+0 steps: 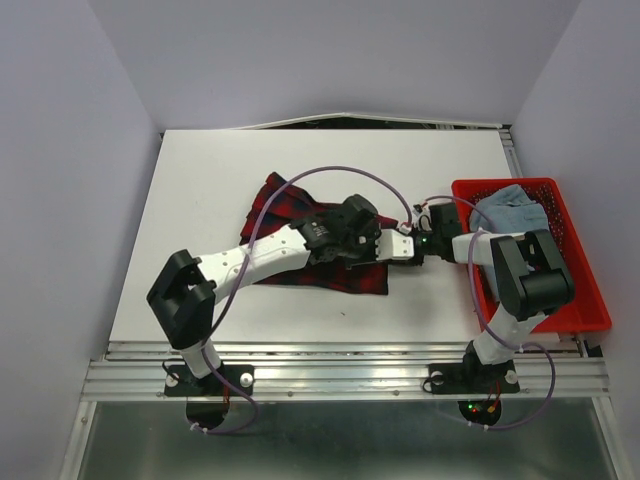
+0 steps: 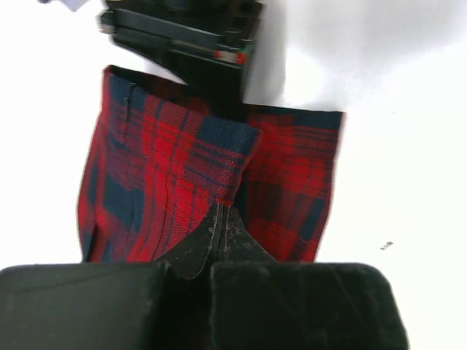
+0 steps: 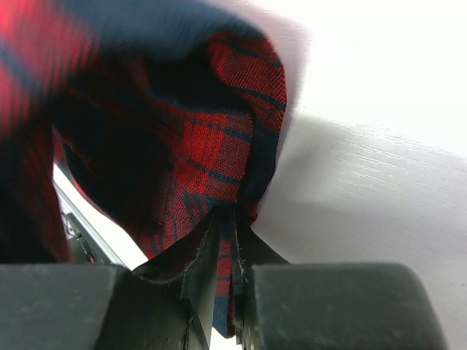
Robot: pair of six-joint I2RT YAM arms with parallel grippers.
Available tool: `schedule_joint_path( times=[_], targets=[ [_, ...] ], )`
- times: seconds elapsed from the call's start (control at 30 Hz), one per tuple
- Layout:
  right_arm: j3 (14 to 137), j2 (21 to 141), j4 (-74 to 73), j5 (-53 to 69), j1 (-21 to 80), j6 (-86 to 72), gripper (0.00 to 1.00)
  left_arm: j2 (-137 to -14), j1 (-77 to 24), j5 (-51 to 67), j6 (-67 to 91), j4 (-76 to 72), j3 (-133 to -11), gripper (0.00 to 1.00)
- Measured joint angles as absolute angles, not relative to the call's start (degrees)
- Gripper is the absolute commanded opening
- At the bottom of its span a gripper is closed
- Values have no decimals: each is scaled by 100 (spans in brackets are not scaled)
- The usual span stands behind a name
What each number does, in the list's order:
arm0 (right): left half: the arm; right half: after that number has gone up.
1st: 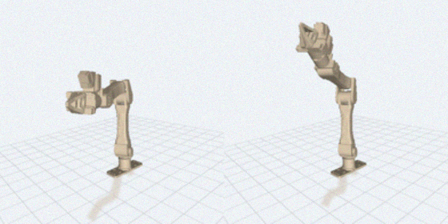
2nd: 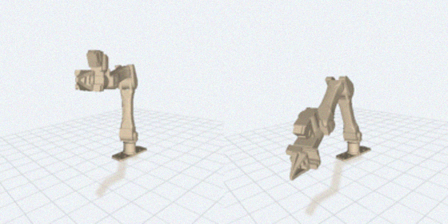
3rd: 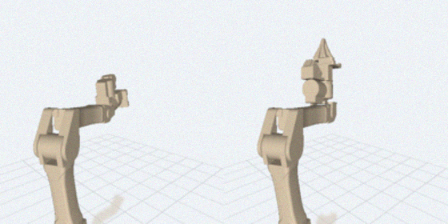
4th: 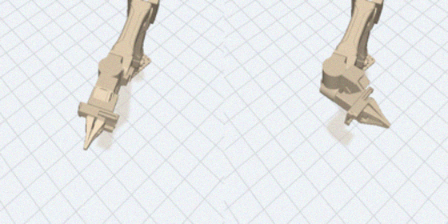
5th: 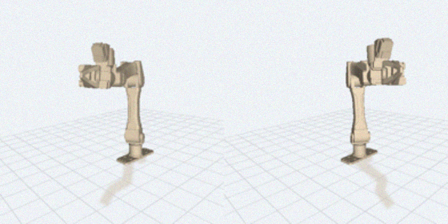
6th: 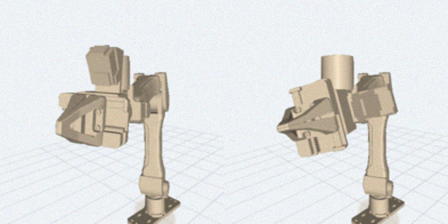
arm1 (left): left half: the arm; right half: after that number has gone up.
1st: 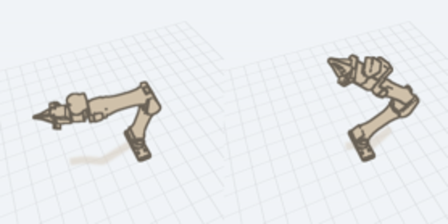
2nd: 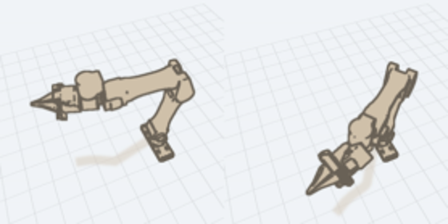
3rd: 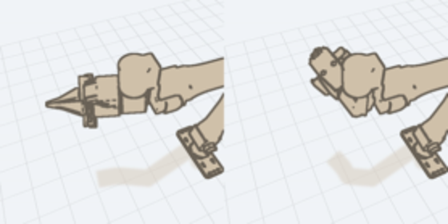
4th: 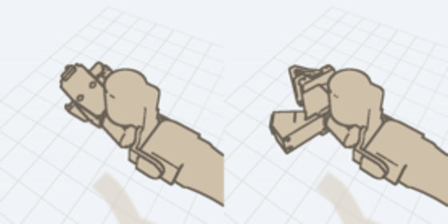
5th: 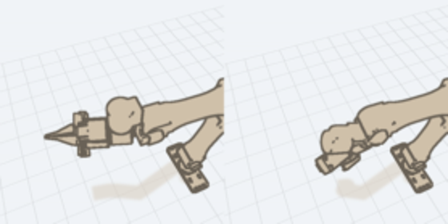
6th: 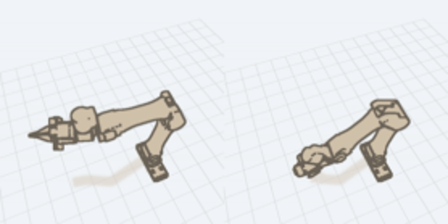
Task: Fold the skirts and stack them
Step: Fold the skirt
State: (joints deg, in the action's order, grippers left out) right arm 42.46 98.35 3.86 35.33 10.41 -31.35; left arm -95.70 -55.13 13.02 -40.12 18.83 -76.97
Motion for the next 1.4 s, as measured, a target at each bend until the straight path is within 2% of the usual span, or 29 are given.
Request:
schedule_joint_path(
  times=[0.4, 0.7, 1.07, 1.1, 1.17, 1.2, 1.4],
  targets=[
    [4215, 9835, 473, 3413, 1041, -3245, 17, -9623, -5909, 1393, -3546, 1962, -7323, 0],
    [4117, 9835, 646, 3446, 1033, -3326, 18, -10536, -5913, 1653, -2904, 1372, -7308, 0],
    [4101, 9835, 694, 3454, 1015, -3326, 18, -11000, -5913, 2016, -2508, 934, -7308, 0],
    [4097, 9835, 701, 3457, 1015, -3326, 20, -11008, -5913, 2045, -2482, 910, -7308, 0],
    [4097, 9835, 701, 3463, 1015, -3317, 32, -11015, -5913, 2093, -2427, 869, -7308, 0],
    [4097, 9828, 690, 3498, 1011, -3295, 34, -11028, -5911, 2112, -2405, 849, -7308, 0],
    [4604, 9719, -189, 3347, 895, -2735, 35, -11190, -5900, 2252, -2403, 755, -7308, 0]
  ],
)
